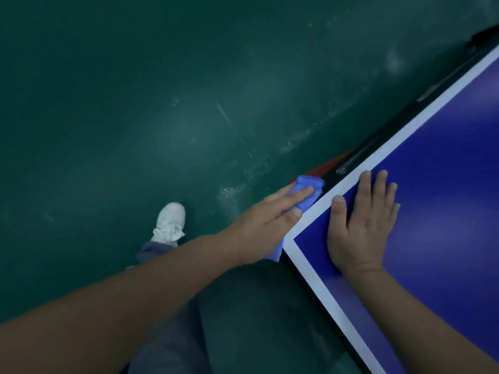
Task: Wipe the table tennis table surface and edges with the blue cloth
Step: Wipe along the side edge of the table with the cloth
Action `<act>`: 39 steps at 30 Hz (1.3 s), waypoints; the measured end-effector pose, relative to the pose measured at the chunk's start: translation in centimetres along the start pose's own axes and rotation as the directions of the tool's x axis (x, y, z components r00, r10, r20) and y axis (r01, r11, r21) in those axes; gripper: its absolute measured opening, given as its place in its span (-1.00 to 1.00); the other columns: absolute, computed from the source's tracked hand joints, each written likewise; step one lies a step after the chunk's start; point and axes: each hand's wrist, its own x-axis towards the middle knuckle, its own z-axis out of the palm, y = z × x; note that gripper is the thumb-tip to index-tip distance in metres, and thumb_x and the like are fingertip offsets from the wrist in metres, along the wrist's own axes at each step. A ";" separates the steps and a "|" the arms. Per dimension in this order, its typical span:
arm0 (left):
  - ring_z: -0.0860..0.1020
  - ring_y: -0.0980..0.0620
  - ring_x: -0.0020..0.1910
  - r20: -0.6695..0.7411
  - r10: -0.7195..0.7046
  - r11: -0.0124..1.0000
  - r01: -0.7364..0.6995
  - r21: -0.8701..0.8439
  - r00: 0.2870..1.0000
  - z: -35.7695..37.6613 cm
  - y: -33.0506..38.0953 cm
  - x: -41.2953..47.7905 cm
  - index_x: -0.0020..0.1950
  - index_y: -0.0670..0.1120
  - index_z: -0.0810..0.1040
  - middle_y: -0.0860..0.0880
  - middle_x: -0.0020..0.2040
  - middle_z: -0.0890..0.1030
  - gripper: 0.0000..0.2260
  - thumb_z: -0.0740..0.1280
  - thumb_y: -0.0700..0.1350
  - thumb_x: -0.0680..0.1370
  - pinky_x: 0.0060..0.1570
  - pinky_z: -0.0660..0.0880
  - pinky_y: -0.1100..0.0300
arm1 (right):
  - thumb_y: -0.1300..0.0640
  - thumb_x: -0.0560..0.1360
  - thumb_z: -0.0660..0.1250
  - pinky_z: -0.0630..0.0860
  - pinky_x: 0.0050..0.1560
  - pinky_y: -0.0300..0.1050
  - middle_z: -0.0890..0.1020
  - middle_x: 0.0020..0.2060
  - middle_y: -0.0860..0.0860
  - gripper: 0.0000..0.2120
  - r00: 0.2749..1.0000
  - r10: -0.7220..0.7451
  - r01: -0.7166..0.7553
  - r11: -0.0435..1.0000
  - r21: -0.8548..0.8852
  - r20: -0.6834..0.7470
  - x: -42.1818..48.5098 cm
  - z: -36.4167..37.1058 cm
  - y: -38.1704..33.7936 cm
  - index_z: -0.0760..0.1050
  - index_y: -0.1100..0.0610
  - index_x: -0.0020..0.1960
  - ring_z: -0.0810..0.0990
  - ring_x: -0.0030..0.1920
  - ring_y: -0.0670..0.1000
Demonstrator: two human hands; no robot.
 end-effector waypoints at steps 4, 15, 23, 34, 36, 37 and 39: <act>0.04 0.27 0.57 0.107 0.028 0.991 -0.042 0.131 0.994 1.1 2.4 6.2 0.62 0.21 0.11 0.15 0.64 0.05 -0.51 0.11 0.05 0.69 0.47 0.09 0.28 | -0.22 0.60 -0.08 -0.19 0.58 0.21 -0.03 0.63 0.09 -0.30 1.000 -0.013 0.013 1.000 -0.023 0.013 0.2 0.0 0.2 0.00 0.10 0.64 -0.15 0.62 0.15; -0.03 0.42 0.53 0.165 0.020 0.984 -0.049 0.173 0.986 0.3 2.3 4.2 0.50 0.35 0.06 0.29 0.59 0.05 -0.57 0.06 0.01 0.68 0.41 -0.08 0.53 | -0.11 0.61 -0.02 -0.18 0.59 0.14 -0.07 0.63 0.06 -0.33 0.869 0.489 -0.461 0.854 0.244 -0.070 2.2 -0.5 -0.4 -0.01 0.15 0.64 -0.17 0.62 0.12; 0.04 0.10 0.60 0.164 -0.003 0.980 -0.030 0.199 0.986 3.0 5.0 14.6 0.65 -0.01 -0.01 -0.03 0.65 0.05 -0.42 0.18 -0.15 0.69 0.53 0.03 0.21 | -0.15 0.59 -0.06 -0.15 0.58 0.19 0.02 0.63 0.03 -0.36 0.882 0.470 -0.469 0.880 0.081 -0.005 2.7 -0.7 -1.0 0.09 0.06 0.62 -0.11 0.62 0.14; -0.15 0.22 0.60 0.135 0.052 0.982 -0.075 0.173 0.989 0.6 2.9 5.6 0.50 0.25 0.17 0.35 0.58 0.05 -0.59 0.07 0.10 0.64 0.58 -0.08 0.11 | -0.09 0.62 0.06 -0.03 0.57 0.22 0.13 0.61 0.06 -0.46 0.933 0.353 -0.342 0.930 0.131 -0.065 10.7 -3.9 3.6 0.28 0.05 0.56 0.02 0.60 0.19; -0.12 0.19 0.61 0.174 0.013 0.989 -0.038 0.141 0.985 1.0 3.5 7.5 0.52 0.22 0.16 0.20 0.61 0.07 -0.58 0.11 0.05 0.66 0.59 -0.05 0.05 | -0.13 0.64 0.01 -0.08 0.57 0.24 0.02 0.63 0.01 -0.45 0.928 0.371 -0.367 0.927 0.075 -0.036 14.8 -4.4 5.6 0.16 -0.03 0.60 -0.07 0.61 0.19; -0.05 0.16 0.61 0.193 0.008 0.991 -0.034 0.132 0.981 1.5 4.0 9.5 0.55 0.17 0.16 0.11 0.63 0.08 -0.56 0.12 0.00 0.66 0.59 0.00 0.03 | -0.14 0.66 -0.02 -0.10 0.56 0.27 -0.02 0.64 -0.02 -0.46 0.919 0.394 -0.394 0.918 0.048 -0.010 16.6 -4.4 6.4 0.10 -0.06 0.62 -0.10 0.61 0.20; 0.08 0.08 0.59 0.205 0.037 0.986 -0.069 0.149 0.978 2.7 5.3 15.2 0.60 0.02 0.18 -0.03 0.62 0.12 -0.52 0.15 -0.08 0.67 0.58 0.07 0.03 | -0.15 0.68 -0.09 -0.14 0.55 0.32 -0.06 0.64 -0.08 -0.47 0.891 0.454 -0.454 0.891 0.023 0.007 19.0 -4.1 7.5 -0.01 -0.12 0.63 -0.14 0.61 0.19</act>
